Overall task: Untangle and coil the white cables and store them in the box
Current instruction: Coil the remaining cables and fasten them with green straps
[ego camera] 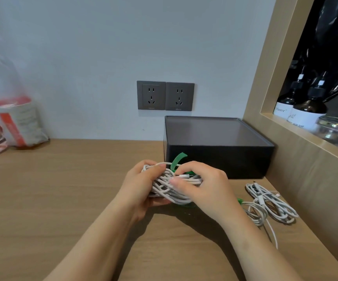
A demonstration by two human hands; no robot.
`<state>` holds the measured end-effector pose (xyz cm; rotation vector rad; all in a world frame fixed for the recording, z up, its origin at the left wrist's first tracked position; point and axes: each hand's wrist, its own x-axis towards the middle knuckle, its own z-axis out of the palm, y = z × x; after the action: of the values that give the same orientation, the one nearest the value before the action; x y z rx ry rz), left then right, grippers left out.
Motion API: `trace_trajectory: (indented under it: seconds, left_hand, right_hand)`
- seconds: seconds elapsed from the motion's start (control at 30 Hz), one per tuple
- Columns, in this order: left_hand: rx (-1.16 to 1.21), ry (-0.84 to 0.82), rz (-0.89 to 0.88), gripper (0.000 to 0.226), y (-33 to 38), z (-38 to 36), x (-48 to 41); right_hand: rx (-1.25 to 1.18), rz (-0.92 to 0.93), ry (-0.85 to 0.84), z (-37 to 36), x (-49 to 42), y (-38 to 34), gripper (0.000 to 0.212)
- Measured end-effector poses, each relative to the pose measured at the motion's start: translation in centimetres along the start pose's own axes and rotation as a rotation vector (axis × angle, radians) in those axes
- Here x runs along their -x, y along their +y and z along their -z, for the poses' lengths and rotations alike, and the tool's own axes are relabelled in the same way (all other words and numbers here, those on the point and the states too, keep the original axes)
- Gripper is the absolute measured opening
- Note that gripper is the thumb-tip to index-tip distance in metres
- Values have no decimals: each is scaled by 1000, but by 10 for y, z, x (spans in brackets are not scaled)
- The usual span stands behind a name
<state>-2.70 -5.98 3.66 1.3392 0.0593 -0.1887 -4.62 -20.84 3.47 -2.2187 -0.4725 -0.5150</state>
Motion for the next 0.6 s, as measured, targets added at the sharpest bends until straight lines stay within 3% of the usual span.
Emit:
trace_trajectory:
  seconds: [0.07, 0.2, 0.3, 0.47, 0.53, 0.6]
  left_hand:
    - [-7, 25, -50, 9, -3, -4, 1]
    - [-79, 74, -175, 10, -7, -9, 4]
    - [-61, 107, -236, 14, -3, -10, 5]
    - [123, 205, -220, 15, 3, -1, 3]
    - [200, 262, -218, 14, 4, 0, 1]
    - [212, 310, -238, 15, 1, -2, -1]
  right_hand:
    - [-121, -98, 58, 3, -3, -1, 6]
    - [-272, -146, 398, 10, -7, -3, 21]
    - [-609, -204, 637, 19, -10, -10, 23]
    - [-981, -565, 903, 41, -12, 6, 12]
    - [-920, -524, 991, 48, -9, 9, 15]
    - [-862, -331, 971, 44, -6, -4, 19]
